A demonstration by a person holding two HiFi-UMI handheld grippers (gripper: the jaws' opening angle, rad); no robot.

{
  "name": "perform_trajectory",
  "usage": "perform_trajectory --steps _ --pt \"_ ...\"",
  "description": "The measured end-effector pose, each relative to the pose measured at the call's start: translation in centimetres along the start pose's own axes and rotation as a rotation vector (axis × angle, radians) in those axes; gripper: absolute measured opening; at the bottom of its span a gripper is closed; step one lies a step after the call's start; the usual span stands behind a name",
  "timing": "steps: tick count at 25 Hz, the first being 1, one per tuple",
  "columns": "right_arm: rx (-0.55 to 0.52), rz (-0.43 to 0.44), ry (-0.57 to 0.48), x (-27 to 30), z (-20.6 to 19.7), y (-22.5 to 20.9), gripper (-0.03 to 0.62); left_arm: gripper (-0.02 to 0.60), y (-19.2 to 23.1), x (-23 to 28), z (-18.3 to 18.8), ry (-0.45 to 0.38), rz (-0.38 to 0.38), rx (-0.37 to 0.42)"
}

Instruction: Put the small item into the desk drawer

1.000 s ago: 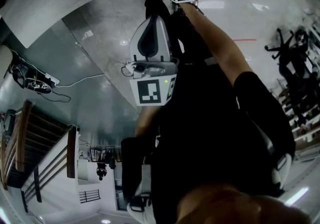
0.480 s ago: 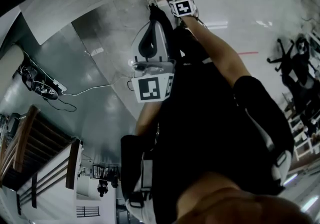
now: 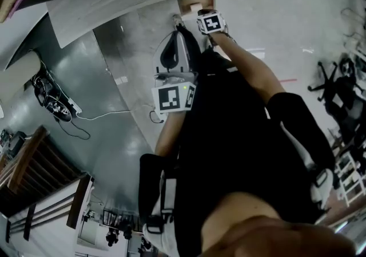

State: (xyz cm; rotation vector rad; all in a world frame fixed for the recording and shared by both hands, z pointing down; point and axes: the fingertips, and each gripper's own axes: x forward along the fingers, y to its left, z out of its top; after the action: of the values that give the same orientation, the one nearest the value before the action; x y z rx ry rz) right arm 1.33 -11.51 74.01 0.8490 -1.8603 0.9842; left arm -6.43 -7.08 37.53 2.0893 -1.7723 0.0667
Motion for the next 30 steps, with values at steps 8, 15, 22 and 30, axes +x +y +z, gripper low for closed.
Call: perform_trajectory --steps 8,15,22,30 --pt "-0.074 -0.059 -0.144 -6.5 2.7 -2.0 0.000 -0.009 -2.4 -3.0 2.0 -0.077 0.047 0.011" --pt "-0.075 0.009 -0.285 -14.3 3.8 0.3 0.000 -0.009 -3.8 -6.8 2.3 -0.085 0.085 0.007" --pt "-0.128 0.068 -0.464 -22.0 4.0 4.4 0.000 -0.009 -3.4 -8.9 2.3 -0.095 0.090 0.031" --pt "-0.172 0.110 -0.670 -30.8 4.2 9.3 0.000 -0.009 -2.6 -10.4 3.6 -0.110 0.047 0.007"
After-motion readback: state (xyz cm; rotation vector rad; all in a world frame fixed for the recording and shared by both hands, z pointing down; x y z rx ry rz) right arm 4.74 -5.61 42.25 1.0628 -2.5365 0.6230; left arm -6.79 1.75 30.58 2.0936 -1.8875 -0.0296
